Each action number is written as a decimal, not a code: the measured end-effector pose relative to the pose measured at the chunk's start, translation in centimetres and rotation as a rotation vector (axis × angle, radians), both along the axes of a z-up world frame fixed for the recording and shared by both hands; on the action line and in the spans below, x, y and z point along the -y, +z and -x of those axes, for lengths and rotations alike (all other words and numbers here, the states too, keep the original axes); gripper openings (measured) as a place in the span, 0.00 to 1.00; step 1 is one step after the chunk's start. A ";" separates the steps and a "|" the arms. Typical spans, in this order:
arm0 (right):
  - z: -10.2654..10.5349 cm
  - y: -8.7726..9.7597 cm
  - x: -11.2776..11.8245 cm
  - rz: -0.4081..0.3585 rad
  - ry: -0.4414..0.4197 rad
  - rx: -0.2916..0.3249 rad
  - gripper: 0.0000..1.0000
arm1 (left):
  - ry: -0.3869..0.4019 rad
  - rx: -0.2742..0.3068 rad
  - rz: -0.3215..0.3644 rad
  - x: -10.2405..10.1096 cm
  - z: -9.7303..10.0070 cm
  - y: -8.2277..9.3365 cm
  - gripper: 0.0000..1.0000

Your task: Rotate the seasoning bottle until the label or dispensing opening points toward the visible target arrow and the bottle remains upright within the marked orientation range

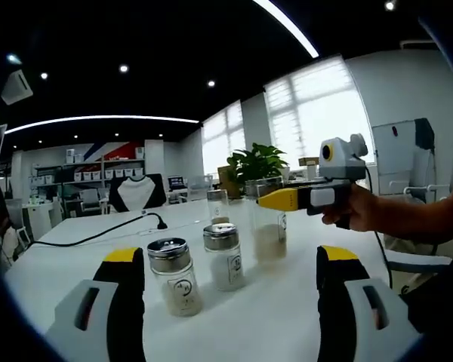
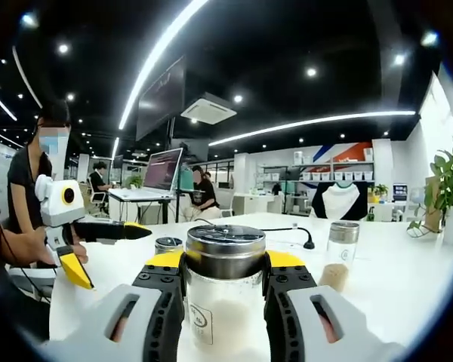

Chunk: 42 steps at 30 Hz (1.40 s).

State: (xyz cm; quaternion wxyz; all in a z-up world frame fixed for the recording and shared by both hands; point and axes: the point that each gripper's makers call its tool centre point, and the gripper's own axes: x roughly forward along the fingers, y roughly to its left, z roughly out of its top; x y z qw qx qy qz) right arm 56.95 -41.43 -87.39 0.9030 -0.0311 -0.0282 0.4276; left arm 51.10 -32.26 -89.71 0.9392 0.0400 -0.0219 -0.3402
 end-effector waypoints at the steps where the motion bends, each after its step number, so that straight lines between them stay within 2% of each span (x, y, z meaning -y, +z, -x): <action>1: -0.2 -0.2 0.0 0.004 0.007 0.002 0.37 | 0.001 -0.001 -0.006 0.0 0.0 -0.1 1.00; 5: -1.0 -0.8 0.3 -0.018 0.026 -0.027 0.37 | 0.011 -0.003 0.000 -0.3 -0.2 0.1 1.00; 10: -1.4 -1.2 0.3 0.024 0.029 -0.001 0.37 | 0.027 -0.013 0.018 -1.0 -0.4 0.2 1.00; 16: -1.9 -1.9 0.2 0.040 0.033 -0.008 0.38 | 0.031 -0.023 0.015 -1.1 -0.4 0.1 1.00; 17: -2.2 -1.8 0.4 0.026 0.028 0.001 0.38 | 0.031 -0.021 0.014 -1.1 -0.4 0.1 1.00; 19: -2.4 -2.1 0.7 0.001 0.031 -0.028 0.38 | 0.032 -0.017 0.008 -0.9 -0.3 0.2 1.00; 21: -2.4 -2.1 0.9 -0.010 0.032 -0.032 0.38 | 0.034 -0.014 0.006 -0.9 -0.3 0.3 1.00; 22: -2.3 -2.0 0.8 0.003 0.021 -0.016 0.38 | 0.035 -0.011 0.006 -0.9 -0.3 0.4 1.00; 28: -2.4 -2.1 0.8 0.039 -0.044 -0.029 0.38 | 0.041 -0.010 -0.008 -0.8 -0.4 0.2 1.00; 32: -2.4 -2.1 1.1 0.023 -0.065 -0.034 0.38 | 0.038 -0.012 -0.007 -0.8 -0.3 0.2 1.00; 42: -2.4 -2.0 1.2 0.037 -0.058 -0.027 0.38 | 0.047 -0.005 -0.014 -1.1 -0.3 0.4 1.00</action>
